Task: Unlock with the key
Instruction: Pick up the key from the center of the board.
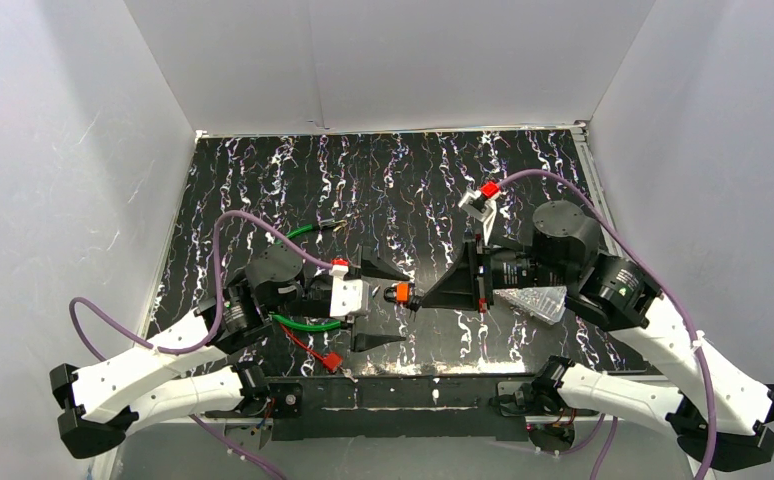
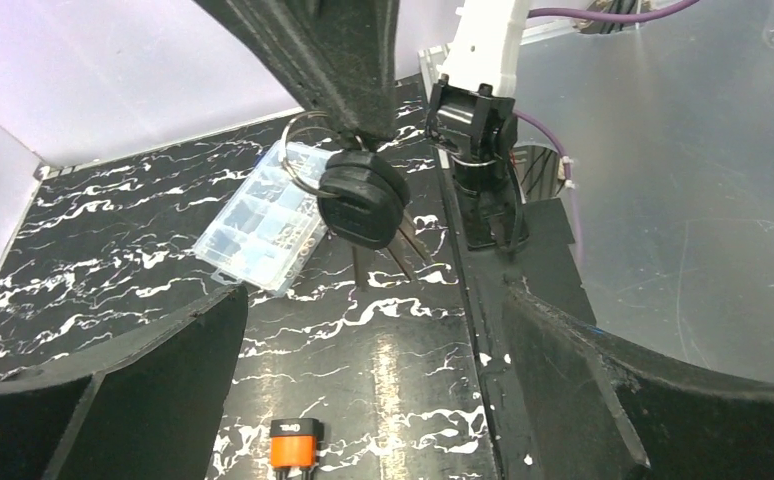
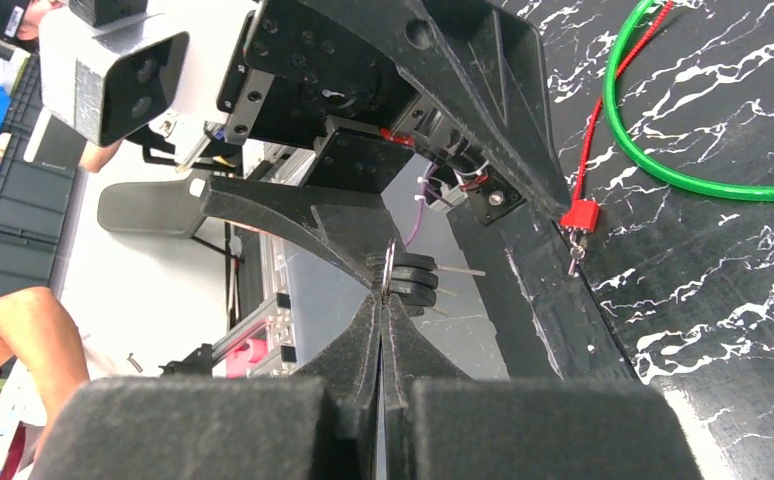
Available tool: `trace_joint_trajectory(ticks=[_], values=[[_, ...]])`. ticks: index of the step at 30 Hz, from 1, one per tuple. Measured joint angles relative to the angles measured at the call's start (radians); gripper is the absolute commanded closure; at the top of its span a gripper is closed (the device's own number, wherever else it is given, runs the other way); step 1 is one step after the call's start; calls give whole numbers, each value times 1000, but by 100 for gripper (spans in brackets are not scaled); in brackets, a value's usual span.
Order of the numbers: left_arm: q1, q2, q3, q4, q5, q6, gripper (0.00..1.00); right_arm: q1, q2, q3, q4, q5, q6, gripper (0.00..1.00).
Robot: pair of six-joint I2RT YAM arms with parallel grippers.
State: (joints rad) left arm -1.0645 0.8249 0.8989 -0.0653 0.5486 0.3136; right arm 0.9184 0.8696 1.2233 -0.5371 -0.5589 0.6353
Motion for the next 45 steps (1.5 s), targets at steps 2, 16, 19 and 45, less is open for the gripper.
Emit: trace_joint_trajectory(ticks=[2, 16, 19, 45], values=[[0, 1, 3, -11, 17, 6, 7, 0, 7, 5, 2, -10, 2, 99], [0, 9, 45, -95, -1, 247, 24, 0, 8, 22, 42, -92, 18, 99], [-1, 15, 54, -90, -22, 266, 45, 0, 8, 20, 72, -107, 30, 99], [-13, -6, 72, -124, 67, 225, 66, 0, 54, -12, 152, -133, 60, 99]])
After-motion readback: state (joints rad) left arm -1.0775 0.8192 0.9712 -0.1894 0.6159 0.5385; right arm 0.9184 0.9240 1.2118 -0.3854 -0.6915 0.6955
